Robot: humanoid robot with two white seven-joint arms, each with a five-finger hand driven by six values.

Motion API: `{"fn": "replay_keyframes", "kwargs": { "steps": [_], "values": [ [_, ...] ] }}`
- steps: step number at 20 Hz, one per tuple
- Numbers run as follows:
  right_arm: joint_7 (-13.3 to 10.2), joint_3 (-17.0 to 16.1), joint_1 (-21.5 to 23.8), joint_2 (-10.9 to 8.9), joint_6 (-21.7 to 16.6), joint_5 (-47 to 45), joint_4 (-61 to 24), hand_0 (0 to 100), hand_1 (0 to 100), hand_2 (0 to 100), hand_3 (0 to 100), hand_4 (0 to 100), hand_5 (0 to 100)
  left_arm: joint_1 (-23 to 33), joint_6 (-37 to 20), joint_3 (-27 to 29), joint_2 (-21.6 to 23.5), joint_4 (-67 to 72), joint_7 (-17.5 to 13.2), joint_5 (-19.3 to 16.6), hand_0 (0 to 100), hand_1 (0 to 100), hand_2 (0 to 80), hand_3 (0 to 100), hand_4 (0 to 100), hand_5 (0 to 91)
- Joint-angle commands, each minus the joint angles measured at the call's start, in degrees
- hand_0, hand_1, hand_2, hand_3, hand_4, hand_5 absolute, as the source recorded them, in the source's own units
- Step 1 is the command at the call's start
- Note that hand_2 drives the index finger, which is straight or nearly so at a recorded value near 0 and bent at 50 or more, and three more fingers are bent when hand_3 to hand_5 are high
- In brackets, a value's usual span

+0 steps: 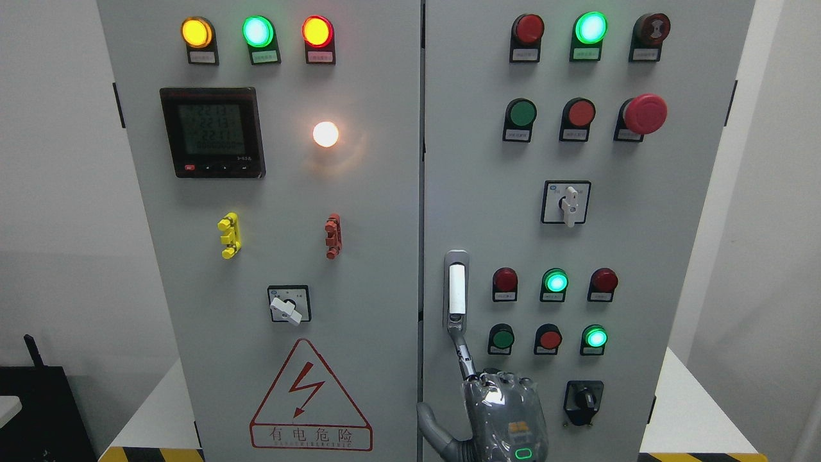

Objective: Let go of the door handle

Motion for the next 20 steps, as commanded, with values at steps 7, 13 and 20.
{"fn": "replay_keyframes", "kwargs": {
  "steps": [7,13,20],
  "values": [
    [-0.36,0.28,0.16,0.08,-0.17,-0.04,-0.98,27,24,0,100,91,100,-0.18,-0.05,0.09,0.00,0.53,0.05,0.00,12,39,0.0,0,0,0.0],
    [-2.20,0.19,1.66,-0.01,-0.96,-0.13,-1.68,27,24,0,99,91,100,-0.18,-0.05,0.09,0.00,0.53,0.05,0.00,12,39,0.0,0,0,0.0],
    [-7.56,-0.42,4.56,-0.09,-5.35,-6.09,-2.29,38,21,4,100,92,100,-0.18,-0.05,0.09,0.00,0.53,-0.04,0.00,12,39,0.0,0,0,0.0]
  ]
}}
